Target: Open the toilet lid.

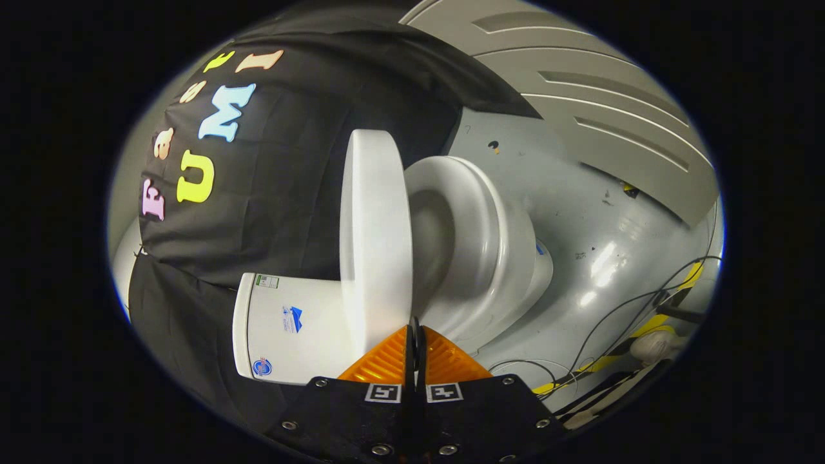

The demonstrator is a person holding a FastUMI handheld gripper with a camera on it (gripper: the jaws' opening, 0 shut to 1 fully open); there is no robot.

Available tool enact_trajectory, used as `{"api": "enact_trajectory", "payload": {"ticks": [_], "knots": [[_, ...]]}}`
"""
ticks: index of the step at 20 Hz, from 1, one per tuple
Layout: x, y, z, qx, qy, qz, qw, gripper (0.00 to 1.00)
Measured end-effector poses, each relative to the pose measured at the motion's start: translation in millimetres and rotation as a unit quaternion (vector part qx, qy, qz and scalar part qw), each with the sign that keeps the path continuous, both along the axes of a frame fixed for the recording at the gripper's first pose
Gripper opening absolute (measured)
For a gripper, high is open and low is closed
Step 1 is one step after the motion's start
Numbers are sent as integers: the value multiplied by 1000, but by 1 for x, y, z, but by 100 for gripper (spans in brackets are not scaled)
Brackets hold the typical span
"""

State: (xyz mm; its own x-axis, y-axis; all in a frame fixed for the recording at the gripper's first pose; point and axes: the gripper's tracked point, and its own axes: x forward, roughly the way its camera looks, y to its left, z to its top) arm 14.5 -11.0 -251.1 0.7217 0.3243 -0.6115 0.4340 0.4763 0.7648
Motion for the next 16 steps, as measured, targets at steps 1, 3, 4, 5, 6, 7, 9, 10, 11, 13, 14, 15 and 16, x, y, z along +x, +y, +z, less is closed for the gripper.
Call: {"api": "enact_trajectory", "payload": {"ticks": [1, 3, 4, 5, 6, 7, 9, 10, 11, 13, 14, 15, 16], "knots": [[1, 1, 4, -6, -4, 2, 1000, 0], [2, 3, 14, -14, -11, 6, 1000, 0], [3, 5, 19, -17, -17, 6, 1000, 0], [5, 7, 24, -21, -21, 8, 1000, 0], [5, 9, 30, -26, -25, 10, 999, 0], [6, 12, 36, -30, -30, 11, 999, 0], [9, 16, 48, -42, -38, 15, 998, 0], [10, 19, 52, -52, -42, 17, 998, 0], [11, 22, 57, -61, -47, 19, 997, 0], [13, 28, 67, -75, -61, 24, 995, 0], [14, 31, 72, -81, -67, 26, 994, 0], [16, 33, 75, -87, -69, 27, 993, 0], [16, 35, 78, -93, -72, 28, 993, 0]]}}
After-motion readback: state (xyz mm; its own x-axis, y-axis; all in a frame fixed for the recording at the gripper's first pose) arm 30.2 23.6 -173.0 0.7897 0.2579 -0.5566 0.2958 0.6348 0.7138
